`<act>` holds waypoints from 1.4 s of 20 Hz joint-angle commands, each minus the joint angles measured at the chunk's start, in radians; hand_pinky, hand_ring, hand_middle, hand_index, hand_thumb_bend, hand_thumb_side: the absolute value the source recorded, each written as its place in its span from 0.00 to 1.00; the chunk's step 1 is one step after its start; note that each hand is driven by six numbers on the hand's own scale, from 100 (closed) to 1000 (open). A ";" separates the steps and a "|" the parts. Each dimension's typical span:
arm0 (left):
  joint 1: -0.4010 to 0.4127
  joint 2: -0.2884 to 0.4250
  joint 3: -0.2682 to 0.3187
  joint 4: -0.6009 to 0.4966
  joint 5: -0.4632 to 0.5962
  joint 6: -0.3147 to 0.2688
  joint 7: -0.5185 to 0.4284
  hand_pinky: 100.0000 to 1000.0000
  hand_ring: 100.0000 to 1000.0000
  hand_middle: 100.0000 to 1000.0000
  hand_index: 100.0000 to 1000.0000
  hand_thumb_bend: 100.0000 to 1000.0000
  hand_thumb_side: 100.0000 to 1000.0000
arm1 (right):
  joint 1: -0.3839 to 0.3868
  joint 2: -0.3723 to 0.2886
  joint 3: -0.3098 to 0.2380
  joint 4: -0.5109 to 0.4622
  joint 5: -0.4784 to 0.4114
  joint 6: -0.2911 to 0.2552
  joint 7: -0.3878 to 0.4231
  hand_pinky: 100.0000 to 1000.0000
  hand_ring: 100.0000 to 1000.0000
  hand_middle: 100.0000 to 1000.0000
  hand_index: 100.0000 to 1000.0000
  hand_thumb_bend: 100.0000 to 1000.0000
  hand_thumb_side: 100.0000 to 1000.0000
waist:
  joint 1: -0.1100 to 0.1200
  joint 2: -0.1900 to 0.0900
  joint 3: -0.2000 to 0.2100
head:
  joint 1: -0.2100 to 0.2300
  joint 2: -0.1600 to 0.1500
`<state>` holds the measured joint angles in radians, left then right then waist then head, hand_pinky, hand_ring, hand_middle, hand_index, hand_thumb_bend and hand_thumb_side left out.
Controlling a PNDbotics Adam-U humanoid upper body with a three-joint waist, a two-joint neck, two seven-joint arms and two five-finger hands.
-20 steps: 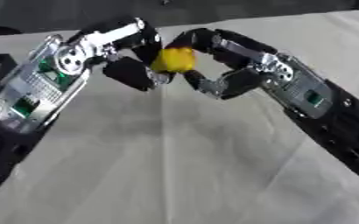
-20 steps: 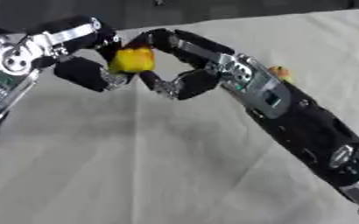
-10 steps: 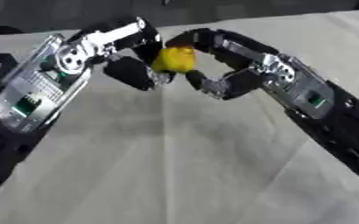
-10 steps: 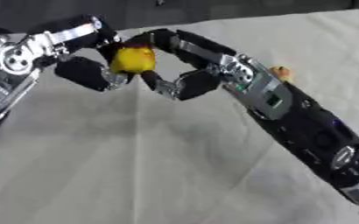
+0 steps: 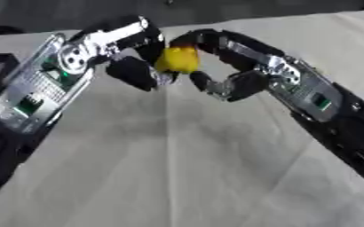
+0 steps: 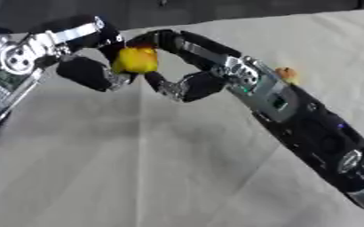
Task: Pick up the objects with one hand, pass them to the other hand, and then place them into the box on the other side of the table.
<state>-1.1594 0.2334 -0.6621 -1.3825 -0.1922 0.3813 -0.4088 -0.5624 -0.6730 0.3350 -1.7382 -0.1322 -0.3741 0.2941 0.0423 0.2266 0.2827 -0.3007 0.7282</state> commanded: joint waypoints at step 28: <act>0.041 0.215 0.060 -0.070 -0.044 -0.027 -0.021 0.72 0.46 0.30 0.32 0.01 0.04 | 0.026 -0.056 -0.014 -0.049 0.064 0.024 -0.105 0.97 0.85 0.81 0.92 0.00 0.35 | 0.015 -0.036 -0.014 | 0.038 0.023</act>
<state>-1.1056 0.4072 -0.6242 -1.4323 -0.2354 0.3576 -0.4317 -0.5264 -0.6964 0.3341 -1.7641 -0.0738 -0.3517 0.1967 0.0474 0.2256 0.2685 -0.2685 0.7466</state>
